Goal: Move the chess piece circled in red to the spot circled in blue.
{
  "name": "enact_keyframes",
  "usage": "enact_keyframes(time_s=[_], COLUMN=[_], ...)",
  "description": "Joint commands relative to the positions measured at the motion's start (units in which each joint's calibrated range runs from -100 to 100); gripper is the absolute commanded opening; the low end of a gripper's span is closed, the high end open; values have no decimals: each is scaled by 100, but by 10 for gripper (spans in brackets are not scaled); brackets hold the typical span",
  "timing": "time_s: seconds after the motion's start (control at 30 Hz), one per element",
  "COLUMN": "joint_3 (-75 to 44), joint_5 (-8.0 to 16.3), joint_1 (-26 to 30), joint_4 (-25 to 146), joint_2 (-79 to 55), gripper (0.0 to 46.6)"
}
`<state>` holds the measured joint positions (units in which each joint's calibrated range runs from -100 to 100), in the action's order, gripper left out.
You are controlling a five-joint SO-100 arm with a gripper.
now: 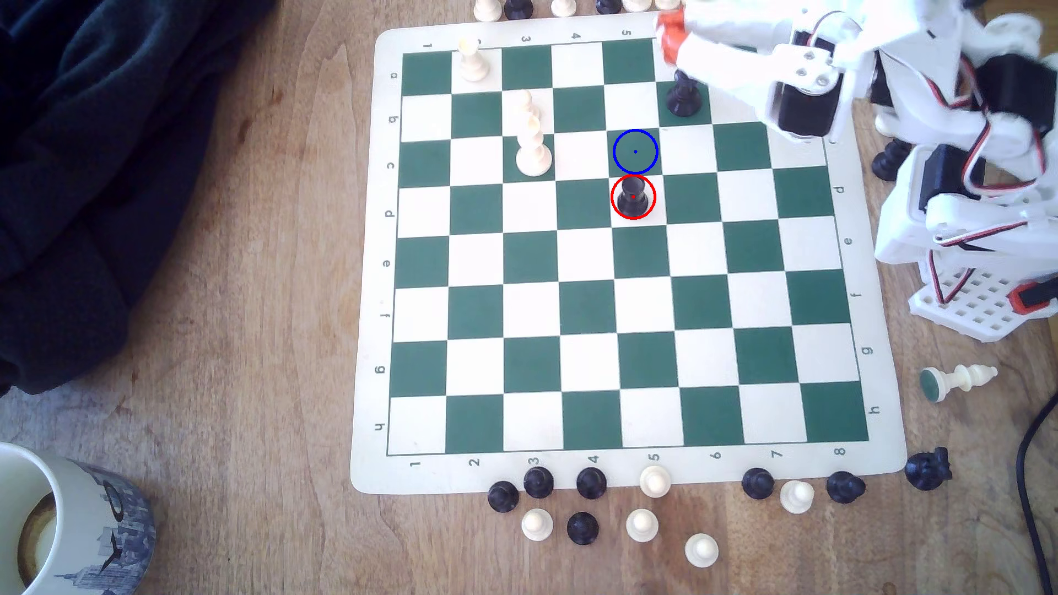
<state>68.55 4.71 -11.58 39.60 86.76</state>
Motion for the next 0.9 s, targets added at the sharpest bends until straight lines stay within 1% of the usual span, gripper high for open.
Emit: enact_keyframes(time_s=[0.0,0.07,0.1,0.13,0.2,0.23,0.33,0.37,0.4,0.5,0.53,0.6,0.63,0.67,0.87], joint_3=[-1778,-2141,-2530,-2820,-3210,-3355,-3863,-4008,-4099,-3999,-3854,-3727,-3646,-3627,-3754], joint_5=[264,440,640,718,860,869,1031,1055,1065,1060,1040,1006,938,923,899], joint_1=[200,207,137,82,28,12,4,28,59,75,121,161,184,200,121], joint_4=[1240,1503,1724,1953,2231,2354,2731,2862,2952,2960,2977,2952,2944,2936,2919], joint_2=[-1070,-1537,-2072,-2437,-2895,-3090,-3625,-3753,-3914,-4219,-4432,-4584,-4661,-4737,-5561], gripper=[2,12,30,33,36,35,40,43,56,87,107,117,117,118,141])
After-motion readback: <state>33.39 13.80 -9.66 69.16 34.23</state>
